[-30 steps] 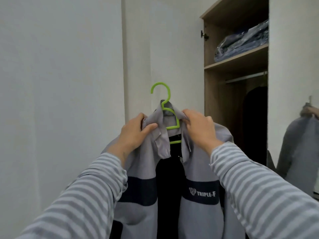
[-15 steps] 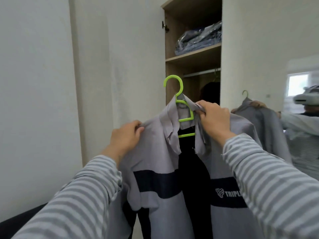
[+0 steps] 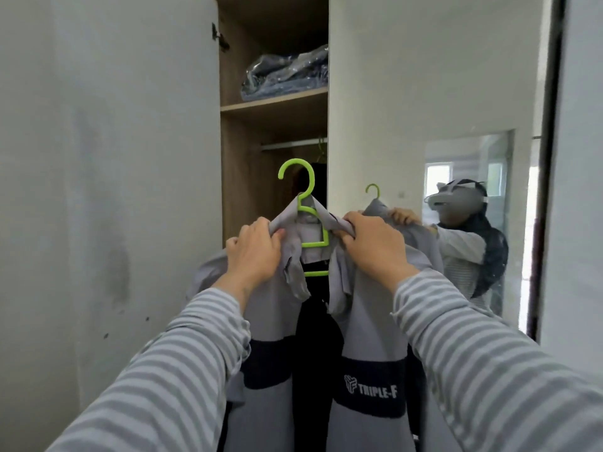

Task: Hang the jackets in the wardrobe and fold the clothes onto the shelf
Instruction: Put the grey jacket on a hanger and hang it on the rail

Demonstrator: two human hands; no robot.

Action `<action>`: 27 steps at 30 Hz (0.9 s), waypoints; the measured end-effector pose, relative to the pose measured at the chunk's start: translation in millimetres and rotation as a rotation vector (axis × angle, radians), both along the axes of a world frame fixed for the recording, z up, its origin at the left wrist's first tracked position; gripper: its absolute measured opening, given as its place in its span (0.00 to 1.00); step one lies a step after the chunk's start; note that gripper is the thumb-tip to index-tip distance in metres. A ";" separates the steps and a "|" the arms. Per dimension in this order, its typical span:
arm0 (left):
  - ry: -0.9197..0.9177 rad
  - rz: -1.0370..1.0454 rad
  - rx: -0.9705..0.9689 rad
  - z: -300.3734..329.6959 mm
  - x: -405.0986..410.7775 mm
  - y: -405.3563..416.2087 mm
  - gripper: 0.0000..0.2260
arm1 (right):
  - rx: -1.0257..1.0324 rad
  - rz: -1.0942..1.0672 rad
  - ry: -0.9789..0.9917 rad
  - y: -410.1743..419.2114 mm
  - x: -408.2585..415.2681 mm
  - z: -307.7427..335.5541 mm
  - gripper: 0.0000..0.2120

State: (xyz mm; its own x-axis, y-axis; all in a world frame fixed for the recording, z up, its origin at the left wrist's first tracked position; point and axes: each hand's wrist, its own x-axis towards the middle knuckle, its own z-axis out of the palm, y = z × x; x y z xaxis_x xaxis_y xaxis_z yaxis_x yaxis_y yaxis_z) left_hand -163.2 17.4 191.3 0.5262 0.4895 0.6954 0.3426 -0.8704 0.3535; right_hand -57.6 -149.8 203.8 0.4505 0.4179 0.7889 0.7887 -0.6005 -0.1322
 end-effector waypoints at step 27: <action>-0.173 -0.012 -0.193 21.1 159.6 163.0 0.11 | -0.002 -0.007 0.068 151.6 106.6 32.9 0.14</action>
